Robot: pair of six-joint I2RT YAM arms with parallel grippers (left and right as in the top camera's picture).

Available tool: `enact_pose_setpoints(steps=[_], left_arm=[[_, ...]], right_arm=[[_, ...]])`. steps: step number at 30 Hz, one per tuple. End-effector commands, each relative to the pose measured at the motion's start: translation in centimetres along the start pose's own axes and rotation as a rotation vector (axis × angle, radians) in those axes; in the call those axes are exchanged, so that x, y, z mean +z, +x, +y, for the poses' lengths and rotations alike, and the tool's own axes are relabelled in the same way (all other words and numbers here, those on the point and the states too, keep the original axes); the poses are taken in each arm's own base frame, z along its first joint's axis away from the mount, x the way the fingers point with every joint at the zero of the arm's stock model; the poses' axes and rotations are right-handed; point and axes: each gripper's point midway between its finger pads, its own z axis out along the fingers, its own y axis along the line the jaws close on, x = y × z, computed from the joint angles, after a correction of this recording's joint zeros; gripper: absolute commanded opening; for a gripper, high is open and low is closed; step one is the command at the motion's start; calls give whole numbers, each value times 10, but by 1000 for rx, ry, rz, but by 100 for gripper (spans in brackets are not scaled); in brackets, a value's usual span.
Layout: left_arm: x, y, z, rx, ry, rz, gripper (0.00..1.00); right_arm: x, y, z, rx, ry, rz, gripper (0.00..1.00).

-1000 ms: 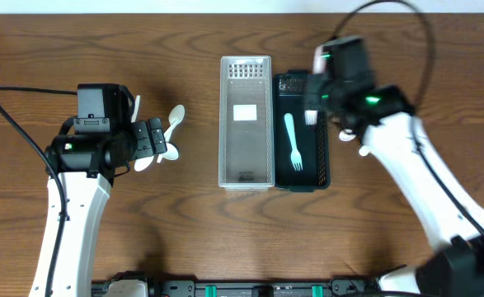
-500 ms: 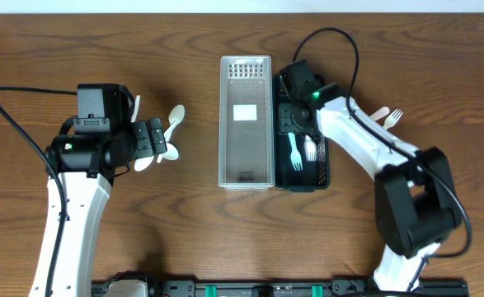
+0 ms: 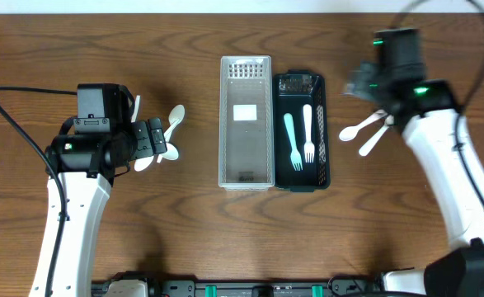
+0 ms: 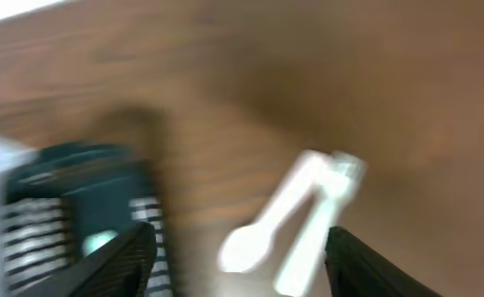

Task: Pack container
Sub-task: 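Grasp the second white fork with the right gripper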

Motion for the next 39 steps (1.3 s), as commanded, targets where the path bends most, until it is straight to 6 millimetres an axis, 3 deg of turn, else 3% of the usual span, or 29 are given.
enact_pose_setpoints(steps=[1,7,10,14,20,34,39], left_arm=[[-5,-6,1,-13,-3,-18,98],[-5,-6,1,-13,-3,-18,98],[-5,-6,1,-13,-3,-18,98],[-5,-6,1,-13,-3,-18,98],[-5,-6,1,-13,-3,-18,98],[-5,-6,1,-13,-3,-18,98],[-5,-6,1,-13,-3,-18,98]], right_arm=[[27,13,-48,84,124,100,67],[73,47,-95,164,225,287,64],[94,66,-95,180,206,371,57],[119,84,-91,179,203,436,56],[144,106,-88,185,209,497,52],[159,127,-89,204,234,543,49],[162,139,-92,217,251,564,35]])
